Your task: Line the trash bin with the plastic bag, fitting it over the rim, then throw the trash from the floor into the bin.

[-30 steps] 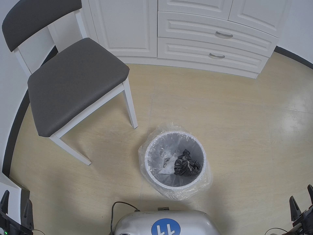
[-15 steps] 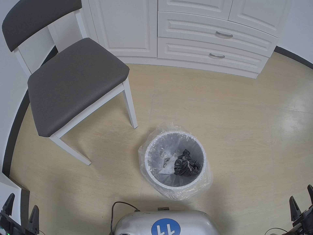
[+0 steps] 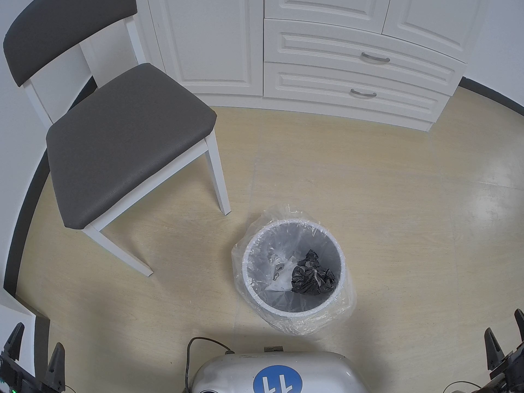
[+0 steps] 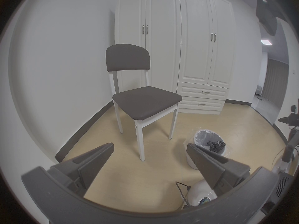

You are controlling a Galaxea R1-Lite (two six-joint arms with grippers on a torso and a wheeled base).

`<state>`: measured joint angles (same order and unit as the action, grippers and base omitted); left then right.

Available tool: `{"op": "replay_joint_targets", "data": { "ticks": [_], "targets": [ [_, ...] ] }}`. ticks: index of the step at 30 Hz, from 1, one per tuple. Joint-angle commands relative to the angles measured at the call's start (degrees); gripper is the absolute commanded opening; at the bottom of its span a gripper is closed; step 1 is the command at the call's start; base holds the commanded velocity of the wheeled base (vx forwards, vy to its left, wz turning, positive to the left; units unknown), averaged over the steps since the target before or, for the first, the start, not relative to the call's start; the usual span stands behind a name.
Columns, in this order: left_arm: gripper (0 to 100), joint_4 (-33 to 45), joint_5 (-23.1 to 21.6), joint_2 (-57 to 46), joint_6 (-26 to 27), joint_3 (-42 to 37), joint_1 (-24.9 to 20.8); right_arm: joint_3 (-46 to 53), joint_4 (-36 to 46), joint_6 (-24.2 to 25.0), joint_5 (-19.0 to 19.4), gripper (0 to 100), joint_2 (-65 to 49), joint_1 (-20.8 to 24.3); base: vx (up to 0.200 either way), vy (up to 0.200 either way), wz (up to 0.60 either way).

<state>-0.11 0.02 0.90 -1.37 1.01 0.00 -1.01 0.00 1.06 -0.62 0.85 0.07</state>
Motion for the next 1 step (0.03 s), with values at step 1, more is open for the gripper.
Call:
{"op": "replay_joint_targets", "data": {
  "ticks": [1],
  "targets": [
    [100,0.02,0.06,-0.9,-0.04,-1.01,0.0,0.92,0.0,-0.01,0.01,100,-0.85,0.01,0.0,0.0,0.0]
  ]
}}
